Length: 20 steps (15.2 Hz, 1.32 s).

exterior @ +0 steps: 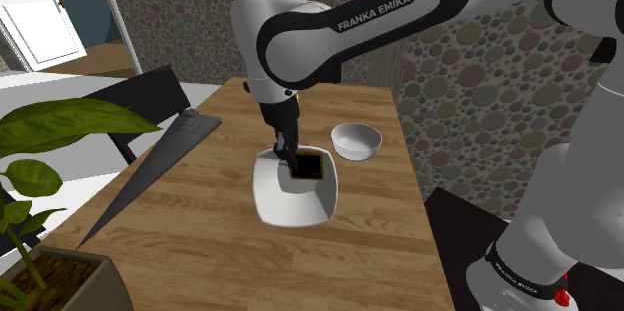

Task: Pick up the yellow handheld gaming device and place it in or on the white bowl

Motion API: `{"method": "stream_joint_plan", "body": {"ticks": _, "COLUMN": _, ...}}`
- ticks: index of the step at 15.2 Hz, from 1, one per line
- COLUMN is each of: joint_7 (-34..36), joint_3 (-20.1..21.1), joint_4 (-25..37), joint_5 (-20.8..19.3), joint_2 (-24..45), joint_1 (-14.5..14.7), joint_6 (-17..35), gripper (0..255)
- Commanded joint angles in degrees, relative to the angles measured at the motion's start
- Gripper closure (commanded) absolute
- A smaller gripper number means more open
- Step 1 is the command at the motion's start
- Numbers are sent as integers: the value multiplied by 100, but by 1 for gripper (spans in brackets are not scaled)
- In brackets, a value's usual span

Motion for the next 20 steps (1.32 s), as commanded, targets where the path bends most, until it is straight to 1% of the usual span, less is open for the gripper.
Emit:
{"method": "stream_joint_plan", "body": {"ticks": 1, "joint_7": -285, "joint_3": -127, "joint_4": -158, "joint_5": -1, "joint_2": -132, "joint_1": -150, "joint_6": 41, "gripper": 255}}
{"method": "stream_joint_plan", "body": {"ticks": 5, "joint_7": -826, "joint_3": -396, "joint_4": -357, "joint_5": -39, "joint_2": -320, "joint_1": -434, "joint_6": 83, "gripper": 255}}
{"method": "stream_joint_plan", "body": {"ticks": 10, "joint_7": -1489, "joint_3": -743, "joint_4": -459, "joint_5": -130, "joint_2": -428, "joint_1": -779, "joint_6": 119, "gripper": 255}}
{"method": "stream_joint_plan", "body": {"ticks": 15, "joint_7": -2137, "joint_3": -1088, "joint_4": -400, "joint_5": -243, "joint_2": -399, "joint_1": -1121, "joint_6": 139, "gripper": 255}}
{"method": "stream_joint_plan", "body": {"ticks": 20, "joint_7": -2773, "joint_3": -1422, "joint_4": -177, "joint_5": -350, "joint_2": -235, "joint_1": -1456, "joint_6": 140, "gripper": 255}}
